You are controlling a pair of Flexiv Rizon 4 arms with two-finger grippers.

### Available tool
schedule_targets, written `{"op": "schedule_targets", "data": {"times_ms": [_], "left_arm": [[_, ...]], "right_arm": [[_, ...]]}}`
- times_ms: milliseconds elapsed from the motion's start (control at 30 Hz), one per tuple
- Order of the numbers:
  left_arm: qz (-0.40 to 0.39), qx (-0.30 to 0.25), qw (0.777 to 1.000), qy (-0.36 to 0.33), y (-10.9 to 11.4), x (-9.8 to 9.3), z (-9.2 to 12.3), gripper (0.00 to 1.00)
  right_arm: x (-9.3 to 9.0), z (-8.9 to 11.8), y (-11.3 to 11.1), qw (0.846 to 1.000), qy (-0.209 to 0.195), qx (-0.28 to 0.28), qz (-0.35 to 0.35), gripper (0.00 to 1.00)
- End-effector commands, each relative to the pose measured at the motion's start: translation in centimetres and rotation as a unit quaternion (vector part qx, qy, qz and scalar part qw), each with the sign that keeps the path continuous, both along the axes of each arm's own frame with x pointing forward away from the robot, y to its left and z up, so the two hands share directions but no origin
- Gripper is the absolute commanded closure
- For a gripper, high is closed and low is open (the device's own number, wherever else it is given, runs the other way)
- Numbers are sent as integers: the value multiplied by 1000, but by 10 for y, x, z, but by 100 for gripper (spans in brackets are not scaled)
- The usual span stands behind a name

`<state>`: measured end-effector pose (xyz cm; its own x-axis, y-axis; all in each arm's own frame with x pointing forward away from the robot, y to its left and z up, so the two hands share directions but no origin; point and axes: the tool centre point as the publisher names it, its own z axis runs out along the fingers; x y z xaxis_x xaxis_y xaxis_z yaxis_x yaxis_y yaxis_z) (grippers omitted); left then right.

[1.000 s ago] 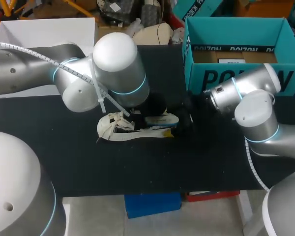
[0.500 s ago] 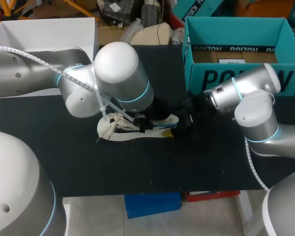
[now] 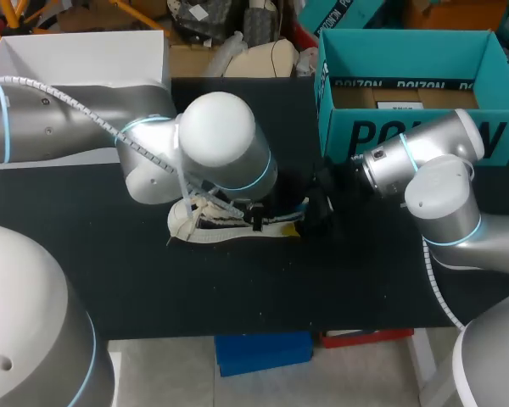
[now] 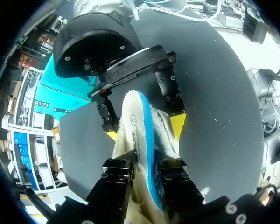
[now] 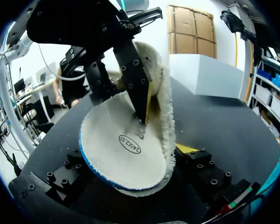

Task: Take the shoe out of the shoebox, open the shoe tongue, remove and reinsert the insole, then place the shoe into the shoebox

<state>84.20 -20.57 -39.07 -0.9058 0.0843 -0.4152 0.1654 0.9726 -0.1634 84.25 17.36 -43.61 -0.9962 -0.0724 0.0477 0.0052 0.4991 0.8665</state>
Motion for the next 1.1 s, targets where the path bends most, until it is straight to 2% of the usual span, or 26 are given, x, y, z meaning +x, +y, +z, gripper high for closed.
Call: {"op": "schedule_targets", "data": {"times_ms": [33, 267, 400, 433, 533, 600, 667, 700, 733, 767, 1100], "left_arm": [[3, 4, 1000, -2, -6, 0, -3, 77], [5, -2, 1000, -1, -10, 2, -2, 78], [11, -5, 1000, 2, -11, 4, -4, 89], [13, -7, 1000, 5, -12, 5, -5, 100], [7, -13, 1000, 10, -12, 2, 1, 100], [-7, -23, 1000, 13, -9, -5, 11, 100], [-31, -60, 996, 57, -5, -13, 25, 100], [-41, -64, 996, 53, -4, -18, 33, 100], [-59, -61, 996, 32, -6, -29, 44, 100], [-69, -76, 994, 39, -7, -34, 54, 100], [-111, -201, 970, 83, -24, -64, 150, 100]], "right_arm": [[0, -2, 1, 1000, 1, 0, 0, 100], [0, -2, 1, 1000, 1, 0, 0, 100], [0, -2, 1, 1000, 1, 0, 0, 100], [0, -2, 1, 1000, 1, 0, 0, 100], [0, -2, 1, 1000, 1, 0, 0, 100], [0, -2, 1, 1000, 1, 0, 0, 100], [0, -2, 1, 1000, 1, 0, 0, 100], [0, -2, 1, 1000, 1, 0, 0, 100], [0, -2, 1, 1000, 1, 0, 0, 100], [0, -2, 1, 1000, 1, 0, 0, 100], [0, -2, 1, 1000, 1, 0, 0, 100]]}}
